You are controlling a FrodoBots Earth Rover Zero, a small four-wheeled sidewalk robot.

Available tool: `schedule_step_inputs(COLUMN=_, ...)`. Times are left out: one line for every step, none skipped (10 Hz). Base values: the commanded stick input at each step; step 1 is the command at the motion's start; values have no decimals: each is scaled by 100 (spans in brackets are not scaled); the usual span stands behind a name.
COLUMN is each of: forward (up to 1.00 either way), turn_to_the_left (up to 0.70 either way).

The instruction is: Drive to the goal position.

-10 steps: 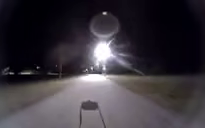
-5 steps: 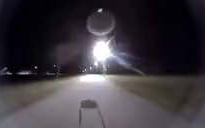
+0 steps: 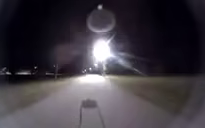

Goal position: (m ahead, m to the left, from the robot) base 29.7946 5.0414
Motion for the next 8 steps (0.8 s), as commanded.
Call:
schedule_step_inputs(forward=100, turn_to_the_left=0)
schedule_step_inputs(forward=100, turn_to_the_left=0)
schedule_step_inputs(forward=100, turn_to_the_left=0)
schedule_step_inputs(forward=100, turn_to_the_left=0)
schedule_step_inputs(forward=100, turn_to_the_left=0)
schedule_step_inputs(forward=100, turn_to_the_left=0)
schedule_step_inputs(forward=100, turn_to_the_left=9)
schedule_step_inputs(forward=100, turn_to_the_left=26)
